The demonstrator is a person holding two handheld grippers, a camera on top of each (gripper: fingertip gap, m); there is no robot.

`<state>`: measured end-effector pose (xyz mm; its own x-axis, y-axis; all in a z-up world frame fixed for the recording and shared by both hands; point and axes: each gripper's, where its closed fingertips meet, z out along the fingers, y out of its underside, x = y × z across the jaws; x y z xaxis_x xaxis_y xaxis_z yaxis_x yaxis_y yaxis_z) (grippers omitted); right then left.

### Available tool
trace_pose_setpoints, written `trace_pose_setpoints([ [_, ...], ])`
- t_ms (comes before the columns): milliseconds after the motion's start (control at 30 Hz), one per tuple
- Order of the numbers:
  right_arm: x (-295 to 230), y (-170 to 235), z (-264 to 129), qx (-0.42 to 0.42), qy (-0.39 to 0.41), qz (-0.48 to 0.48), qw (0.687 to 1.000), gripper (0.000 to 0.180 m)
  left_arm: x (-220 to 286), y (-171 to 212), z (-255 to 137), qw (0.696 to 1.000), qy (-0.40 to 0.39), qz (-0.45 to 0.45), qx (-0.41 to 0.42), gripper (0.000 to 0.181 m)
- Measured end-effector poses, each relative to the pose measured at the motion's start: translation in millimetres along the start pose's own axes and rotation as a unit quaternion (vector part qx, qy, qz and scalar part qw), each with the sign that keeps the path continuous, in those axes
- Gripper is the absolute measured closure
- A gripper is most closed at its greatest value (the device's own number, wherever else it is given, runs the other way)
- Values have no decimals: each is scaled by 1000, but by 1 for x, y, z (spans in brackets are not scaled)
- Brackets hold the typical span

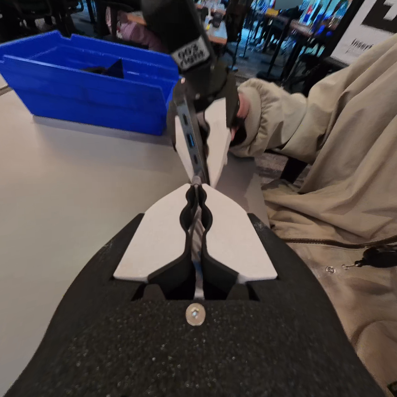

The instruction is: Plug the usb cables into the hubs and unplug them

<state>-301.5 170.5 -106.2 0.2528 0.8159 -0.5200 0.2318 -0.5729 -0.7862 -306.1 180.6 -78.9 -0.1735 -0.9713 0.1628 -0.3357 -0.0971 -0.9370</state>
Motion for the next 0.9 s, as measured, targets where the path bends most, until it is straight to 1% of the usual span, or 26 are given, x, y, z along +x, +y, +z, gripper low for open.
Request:
trace_pose_setpoints([
  [67,1,6,10,-14,11,-11,1000,170,1,1,3,999,-9,19,-28,178],
  [167,0,-8,2,30,1,-3,1000,170,-4,-1,-5,1000,-22,4,-15,178],
  [233,5,-24,-8,81,7,8,997,170,-10,6,-9,999,-36,5,-24,178],
  [300,6,-32,-14,109,-10,35,993,170,-10,6,-8,999,-33,-9,-12,178],
  [367,8,-34,-17,117,4,20,993,171,-13,4,-7,999,-44,-12,4,178],
  [433,5,-38,-20,125,-5,23,992,171,-12,-3,-7,998,-39,-25,40,177],
  [500,6,-37,-21,122,-4,28,992,171,-10,-7,-6,996,-18,-56,71,173],
  [533,8,-35,-20,117,5,24,993,171,-11,-6,-5,995,-11,-70,74,166],
  [567,7,-34,-19,115,5,23,993,171,-12,-5,-4,994,-10,-78,74,165],
  [667,5,-34,-18,113,-1,24,993,171,-12,-5,-1,994,-16,-73,74,172],
  [767,5,-34,-19,115,-8,35,993,171,-11,-5,0,993,-11,-83,78,173],
  [900,6,-27,-15,91,-8,43,995,171,-9,5,2,996,-4,-73,42,173],
])
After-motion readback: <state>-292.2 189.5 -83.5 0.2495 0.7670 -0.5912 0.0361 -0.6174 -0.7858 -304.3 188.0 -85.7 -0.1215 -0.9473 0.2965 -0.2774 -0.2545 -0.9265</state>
